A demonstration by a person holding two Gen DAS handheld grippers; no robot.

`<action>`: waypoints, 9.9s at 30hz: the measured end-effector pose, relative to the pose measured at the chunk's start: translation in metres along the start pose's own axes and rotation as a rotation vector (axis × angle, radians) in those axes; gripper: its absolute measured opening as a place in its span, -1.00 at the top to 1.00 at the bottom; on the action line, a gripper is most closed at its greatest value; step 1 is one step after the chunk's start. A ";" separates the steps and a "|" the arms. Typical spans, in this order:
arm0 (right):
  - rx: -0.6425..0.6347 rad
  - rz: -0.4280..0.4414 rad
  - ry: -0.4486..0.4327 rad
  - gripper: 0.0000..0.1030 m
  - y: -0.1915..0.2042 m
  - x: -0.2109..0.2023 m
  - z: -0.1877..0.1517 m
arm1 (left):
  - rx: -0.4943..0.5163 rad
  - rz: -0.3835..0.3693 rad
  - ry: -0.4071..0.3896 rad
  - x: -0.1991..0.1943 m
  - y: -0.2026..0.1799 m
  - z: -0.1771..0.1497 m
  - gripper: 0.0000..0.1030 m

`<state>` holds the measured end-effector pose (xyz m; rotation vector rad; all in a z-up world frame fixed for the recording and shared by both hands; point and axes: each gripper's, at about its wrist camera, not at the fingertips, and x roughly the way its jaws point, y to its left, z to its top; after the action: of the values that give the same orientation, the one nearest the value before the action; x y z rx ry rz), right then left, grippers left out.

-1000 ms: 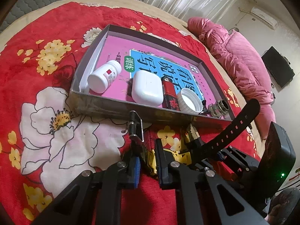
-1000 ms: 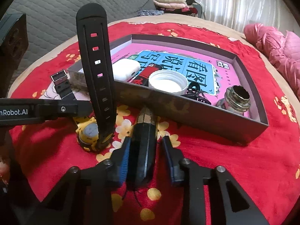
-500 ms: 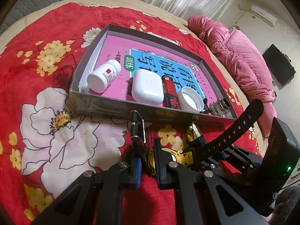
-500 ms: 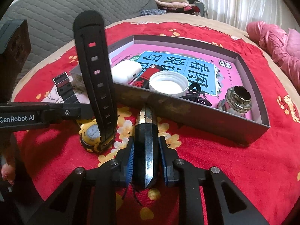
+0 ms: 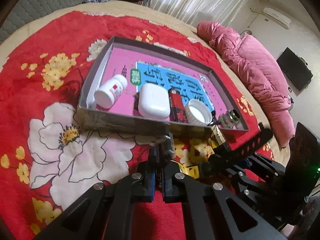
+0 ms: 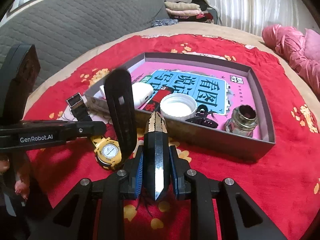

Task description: Organize rigid objects

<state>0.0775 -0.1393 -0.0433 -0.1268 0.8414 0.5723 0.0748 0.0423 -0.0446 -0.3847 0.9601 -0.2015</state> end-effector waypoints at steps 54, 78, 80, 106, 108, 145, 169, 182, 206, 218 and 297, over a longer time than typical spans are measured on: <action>0.187 -0.035 -0.142 0.54 -0.059 -0.014 0.031 | -0.086 0.113 -0.161 -0.008 0.016 0.071 0.92; 0.178 -0.096 -0.096 0.55 -0.068 0.013 0.040 | -0.061 0.163 -0.133 -0.005 0.019 0.067 0.91; 0.177 -0.096 -0.092 0.55 -0.068 0.014 0.040 | -0.049 0.172 -0.130 -0.005 0.017 0.067 0.90; 0.194 -0.074 -0.089 0.55 -0.068 0.017 0.039 | -0.050 0.199 -0.124 -0.005 0.026 0.067 0.87; 0.196 -0.073 -0.090 0.55 -0.068 0.017 0.039 | -0.049 0.198 -0.126 -0.005 0.026 0.067 0.87; 0.202 -0.042 -0.112 0.46 -0.067 0.011 0.042 | -0.079 0.225 -0.101 0.001 0.034 0.065 0.53; 0.198 -0.036 -0.127 0.21 -0.068 0.008 0.042 | -0.049 0.200 -0.113 -0.009 0.031 0.065 0.03; 0.190 -0.047 -0.151 -0.09 -0.066 0.001 0.043 | 0.002 0.193 -0.107 -0.012 0.016 0.062 -0.20; 0.134 -0.182 -0.163 -0.47 -0.033 -0.045 0.015 | 0.115 0.177 -0.104 -0.031 -0.038 0.017 -0.43; 0.188 -0.219 -0.097 -0.47 -0.020 -0.068 -0.009 | 0.161 0.231 -0.139 -0.051 -0.048 -0.005 -0.43; 0.258 -0.267 -0.041 -0.48 -0.002 -0.057 -0.030 | 0.151 0.309 -0.046 -0.029 -0.040 -0.031 -0.43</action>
<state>0.0287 -0.1756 -0.0214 0.0085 0.8350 0.2122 0.0333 0.0083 -0.0221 -0.0989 0.9391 0.0167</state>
